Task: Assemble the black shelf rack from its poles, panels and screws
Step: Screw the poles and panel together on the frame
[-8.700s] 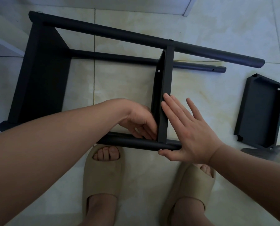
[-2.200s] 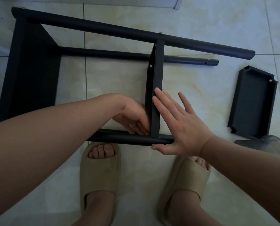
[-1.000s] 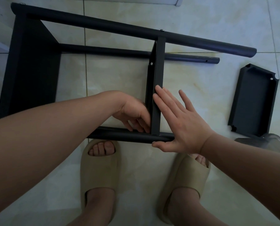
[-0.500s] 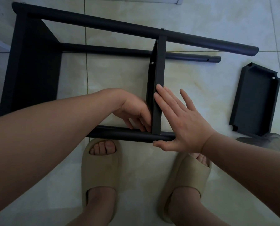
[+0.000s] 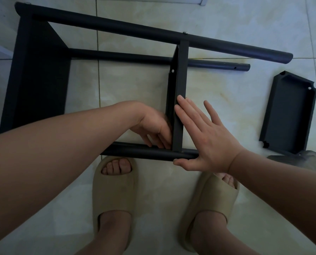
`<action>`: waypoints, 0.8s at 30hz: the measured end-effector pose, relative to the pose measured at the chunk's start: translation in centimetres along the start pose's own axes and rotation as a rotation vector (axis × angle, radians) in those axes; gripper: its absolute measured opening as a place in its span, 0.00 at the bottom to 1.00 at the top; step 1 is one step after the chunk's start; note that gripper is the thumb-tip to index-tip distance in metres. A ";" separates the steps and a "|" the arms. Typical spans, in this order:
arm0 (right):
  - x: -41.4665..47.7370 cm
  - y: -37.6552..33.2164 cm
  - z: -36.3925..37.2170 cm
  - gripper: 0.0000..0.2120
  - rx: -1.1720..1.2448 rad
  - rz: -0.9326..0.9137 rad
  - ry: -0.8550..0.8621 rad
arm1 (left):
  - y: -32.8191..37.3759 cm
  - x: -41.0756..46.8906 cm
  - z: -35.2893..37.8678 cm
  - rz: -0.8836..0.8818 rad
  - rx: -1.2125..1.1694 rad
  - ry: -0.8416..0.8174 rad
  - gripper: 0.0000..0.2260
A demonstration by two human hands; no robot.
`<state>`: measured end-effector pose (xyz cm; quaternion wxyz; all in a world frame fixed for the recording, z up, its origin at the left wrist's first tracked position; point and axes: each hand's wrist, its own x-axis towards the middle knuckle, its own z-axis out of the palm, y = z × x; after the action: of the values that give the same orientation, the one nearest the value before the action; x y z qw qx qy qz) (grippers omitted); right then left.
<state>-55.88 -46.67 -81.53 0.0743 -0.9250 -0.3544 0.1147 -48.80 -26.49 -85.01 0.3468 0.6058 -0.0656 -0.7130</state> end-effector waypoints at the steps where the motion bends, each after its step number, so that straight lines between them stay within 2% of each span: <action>1: 0.0 0.0 0.0 0.53 0.000 0.000 0.002 | 0.0 0.0 0.0 0.002 0.002 0.009 0.05; 11: 0.0 0.0 -0.1 0.54 -0.002 0.002 -0.014 | 0.0 -0.1 -0.2 0.003 -0.082 -0.053 0.07; 19: 0.0 0.0 -0.1 0.54 -0.004 0.003 -0.019 | 0.1 0.3 0.0 0.013 -0.034 0.024 0.05; 24: 0.0 -0.1 0.0 0.54 0.004 0.007 -0.016 | 0.0 0.1 -0.3 0.009 -0.100 -0.031 0.07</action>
<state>-55.89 -46.61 -81.48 0.0730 -0.9251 -0.3517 0.1231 -48.55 -26.49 -85.11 0.3787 0.5764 -0.0376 -0.7231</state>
